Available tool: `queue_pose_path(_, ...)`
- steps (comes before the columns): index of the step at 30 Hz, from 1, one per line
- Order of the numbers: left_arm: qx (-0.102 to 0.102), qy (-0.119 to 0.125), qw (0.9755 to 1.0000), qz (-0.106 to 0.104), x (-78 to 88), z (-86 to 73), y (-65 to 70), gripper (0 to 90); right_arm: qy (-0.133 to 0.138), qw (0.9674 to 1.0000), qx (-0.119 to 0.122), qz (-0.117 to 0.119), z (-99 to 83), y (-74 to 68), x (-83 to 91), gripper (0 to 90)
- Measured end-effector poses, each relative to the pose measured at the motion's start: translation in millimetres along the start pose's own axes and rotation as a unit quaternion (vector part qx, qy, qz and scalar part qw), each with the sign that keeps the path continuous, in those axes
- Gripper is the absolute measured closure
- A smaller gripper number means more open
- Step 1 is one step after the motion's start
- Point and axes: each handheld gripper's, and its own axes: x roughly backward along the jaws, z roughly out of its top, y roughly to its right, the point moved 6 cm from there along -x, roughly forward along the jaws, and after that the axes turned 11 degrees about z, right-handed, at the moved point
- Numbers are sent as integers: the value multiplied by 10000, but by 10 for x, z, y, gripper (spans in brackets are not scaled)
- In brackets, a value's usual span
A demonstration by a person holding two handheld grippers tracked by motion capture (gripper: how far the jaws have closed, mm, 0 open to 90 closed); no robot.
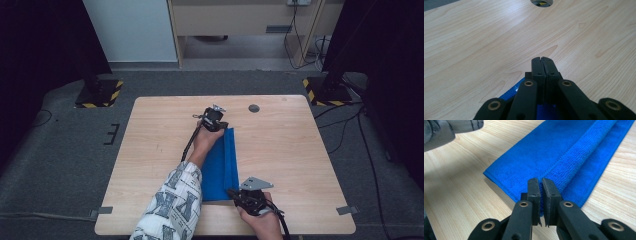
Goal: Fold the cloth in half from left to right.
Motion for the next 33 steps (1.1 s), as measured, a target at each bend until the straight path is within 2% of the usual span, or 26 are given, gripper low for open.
queue_pose_path(6, 24, 137, 9999, 65, 35, 59, -7, 892, 56, 10000, -27, -11, 11, 23, 13, 851)
queue_pose_path(12, 10, 141, 9999, 27, -15, 43, 17, 884, -59, 9999, -112, -12, -25, 57, 18, 812)
queue_pose_path(17, -39, 173, 9998, -7, -56, 29, 61, 772, -233, 9995, -202, -34, -74, 88, 30, 732)
queue_pose_path(19, 10, 232, 9997, 17, -49, 43, 62, 721, -252, 9994, -223, -47, -84, 104, 32, 708)
queue_pose_path(24, -37, 360, 9993, -10, -7, 83, 72, 681, -360, 9989, -238, -155, -104, 142, 57, 607)
queue_pose_path(30, -49, 398, 9992, 13, 1, 92, 44, 690, -333, 9986, -314, -251, -102, 218, 115, 561)
queue_pose_path(33, -37, 433, 9991, 34, -2, 96, 43, 627, -340, 9985, -332, -274, -96, 240, 137, 504)
